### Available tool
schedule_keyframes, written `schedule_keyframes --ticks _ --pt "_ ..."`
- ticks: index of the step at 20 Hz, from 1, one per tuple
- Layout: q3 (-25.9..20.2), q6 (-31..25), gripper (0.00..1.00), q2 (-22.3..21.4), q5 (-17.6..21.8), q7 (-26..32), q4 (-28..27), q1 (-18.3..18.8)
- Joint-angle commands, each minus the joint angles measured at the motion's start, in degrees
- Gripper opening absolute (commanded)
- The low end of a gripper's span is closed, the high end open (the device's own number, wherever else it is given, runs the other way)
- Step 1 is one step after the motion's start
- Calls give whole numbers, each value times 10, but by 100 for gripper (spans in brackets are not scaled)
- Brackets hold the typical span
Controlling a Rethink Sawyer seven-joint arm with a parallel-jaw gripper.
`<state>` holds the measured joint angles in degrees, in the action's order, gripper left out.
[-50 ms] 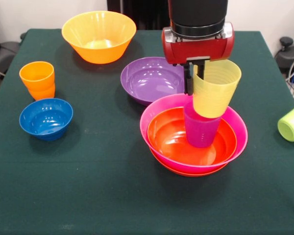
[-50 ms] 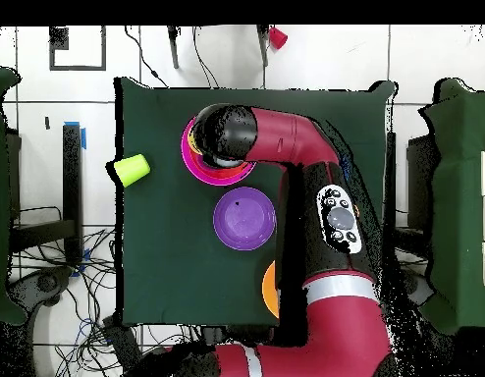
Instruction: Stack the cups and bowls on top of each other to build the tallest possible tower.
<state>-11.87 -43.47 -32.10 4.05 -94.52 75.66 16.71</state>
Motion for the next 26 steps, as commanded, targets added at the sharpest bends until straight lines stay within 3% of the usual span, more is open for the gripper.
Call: schedule_keyframes --ticks 1,14,26 --pt "-5 -9 0 28 64 36 -23 0" --pt "6 32 0 35 92 -3 -5 -2" --pt "-10 38 0 32 84 -5 15 3"
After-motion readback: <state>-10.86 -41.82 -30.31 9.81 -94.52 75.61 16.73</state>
